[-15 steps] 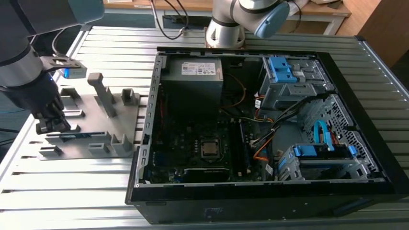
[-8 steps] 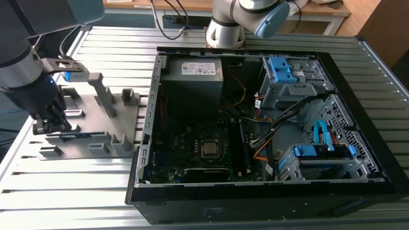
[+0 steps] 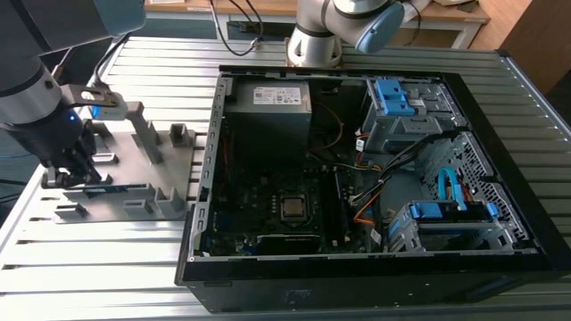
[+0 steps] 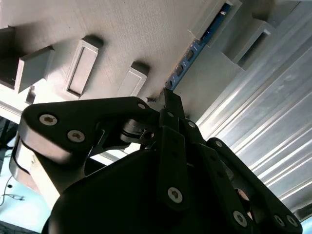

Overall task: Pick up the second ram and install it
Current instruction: 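Pick up the second ram and move it above second insertion slot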

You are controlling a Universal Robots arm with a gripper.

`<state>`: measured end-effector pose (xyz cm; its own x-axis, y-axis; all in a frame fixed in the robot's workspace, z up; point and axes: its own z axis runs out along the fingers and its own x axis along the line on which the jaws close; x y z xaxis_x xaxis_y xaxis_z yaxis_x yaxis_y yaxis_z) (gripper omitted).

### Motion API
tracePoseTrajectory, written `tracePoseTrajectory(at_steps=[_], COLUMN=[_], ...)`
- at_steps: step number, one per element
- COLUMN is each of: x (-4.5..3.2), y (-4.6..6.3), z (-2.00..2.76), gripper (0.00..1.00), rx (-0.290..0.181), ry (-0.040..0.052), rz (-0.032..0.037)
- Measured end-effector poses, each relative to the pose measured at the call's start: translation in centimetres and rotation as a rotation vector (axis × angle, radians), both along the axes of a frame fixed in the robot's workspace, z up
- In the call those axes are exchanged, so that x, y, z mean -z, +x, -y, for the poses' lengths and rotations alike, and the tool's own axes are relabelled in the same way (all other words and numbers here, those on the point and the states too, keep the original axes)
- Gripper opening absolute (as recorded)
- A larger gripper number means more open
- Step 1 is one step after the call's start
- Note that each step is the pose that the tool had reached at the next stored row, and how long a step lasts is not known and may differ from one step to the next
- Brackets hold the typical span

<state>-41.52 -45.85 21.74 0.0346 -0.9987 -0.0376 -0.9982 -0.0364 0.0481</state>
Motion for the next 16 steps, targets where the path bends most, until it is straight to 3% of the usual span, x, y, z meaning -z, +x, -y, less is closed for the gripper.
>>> tracePoseTrajectory(at_steps=[4,8,16], x=[0.08,0.12,0.13], y=[0.04,0.12,0.13], z=[0.00,0.01,-0.01], gripper=[0.10,0.10,0.10], rx=[0.039,0.071,0.085], ry=[-0.0006,-0.0188,-0.0200], rz=[0.0001,0.0006,0.0004])
